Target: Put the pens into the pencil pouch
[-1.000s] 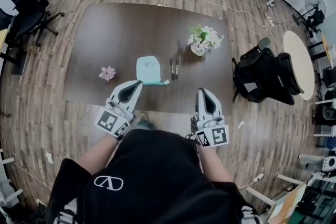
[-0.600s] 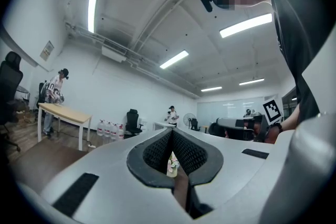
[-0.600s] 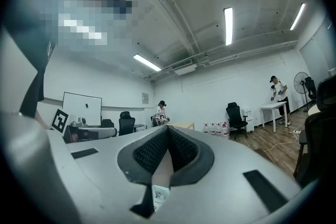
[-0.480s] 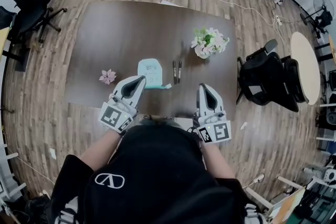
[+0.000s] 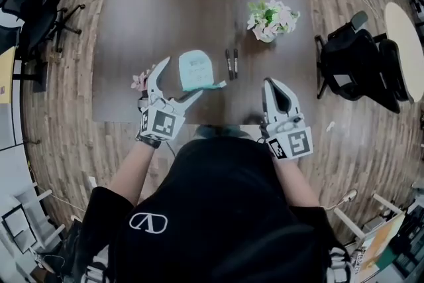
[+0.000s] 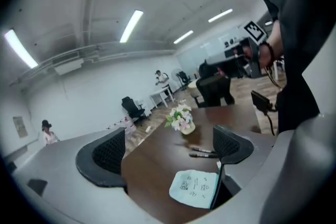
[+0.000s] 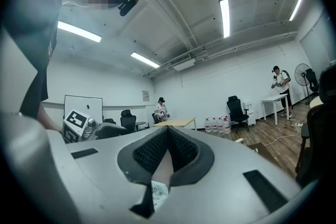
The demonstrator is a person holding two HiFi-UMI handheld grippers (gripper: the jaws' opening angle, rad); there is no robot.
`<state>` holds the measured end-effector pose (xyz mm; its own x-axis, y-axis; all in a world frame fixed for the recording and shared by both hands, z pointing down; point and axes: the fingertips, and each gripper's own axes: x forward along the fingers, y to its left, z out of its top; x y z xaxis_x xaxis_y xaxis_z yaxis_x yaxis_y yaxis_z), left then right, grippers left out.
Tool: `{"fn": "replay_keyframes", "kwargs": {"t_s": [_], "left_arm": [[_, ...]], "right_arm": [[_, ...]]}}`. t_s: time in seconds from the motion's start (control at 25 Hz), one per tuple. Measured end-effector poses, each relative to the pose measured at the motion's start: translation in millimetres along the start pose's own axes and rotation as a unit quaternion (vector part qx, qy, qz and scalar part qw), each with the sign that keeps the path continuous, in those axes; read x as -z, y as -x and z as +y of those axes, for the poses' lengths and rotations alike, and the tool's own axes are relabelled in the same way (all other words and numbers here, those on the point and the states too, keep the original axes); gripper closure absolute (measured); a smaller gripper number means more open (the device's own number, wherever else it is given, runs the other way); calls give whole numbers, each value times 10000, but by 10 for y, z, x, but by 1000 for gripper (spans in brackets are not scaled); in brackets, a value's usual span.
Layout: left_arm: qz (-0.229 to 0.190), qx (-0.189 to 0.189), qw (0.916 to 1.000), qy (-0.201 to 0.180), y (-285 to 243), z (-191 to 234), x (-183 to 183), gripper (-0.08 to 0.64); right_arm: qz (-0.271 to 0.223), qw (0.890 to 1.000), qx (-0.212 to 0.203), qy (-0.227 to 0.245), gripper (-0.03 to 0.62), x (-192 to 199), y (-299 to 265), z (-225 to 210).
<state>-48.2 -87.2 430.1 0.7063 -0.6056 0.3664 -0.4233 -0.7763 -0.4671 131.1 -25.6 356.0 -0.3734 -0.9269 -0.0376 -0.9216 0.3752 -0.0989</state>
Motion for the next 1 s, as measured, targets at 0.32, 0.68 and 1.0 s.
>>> {"fn": "replay_keyframes", "kwargs": {"t_s": [0.32, 0.68, 1.0], "left_arm": [[1302, 1220, 9786, -1025, -538, -638, 837, 71], [2506, 2448, 9239, -1540, -1020, -1384, 2127, 74], [3040, 2877, 8950, -1542, -1218, -1595, 2645, 79]], "right_arm": [[203, 9995, 194, -108, 606, 187, 207, -219], [457, 9982, 346, -173, 606, 357, 393, -351], [630, 9967, 470, -195, 606, 442, 493, -388]]}}
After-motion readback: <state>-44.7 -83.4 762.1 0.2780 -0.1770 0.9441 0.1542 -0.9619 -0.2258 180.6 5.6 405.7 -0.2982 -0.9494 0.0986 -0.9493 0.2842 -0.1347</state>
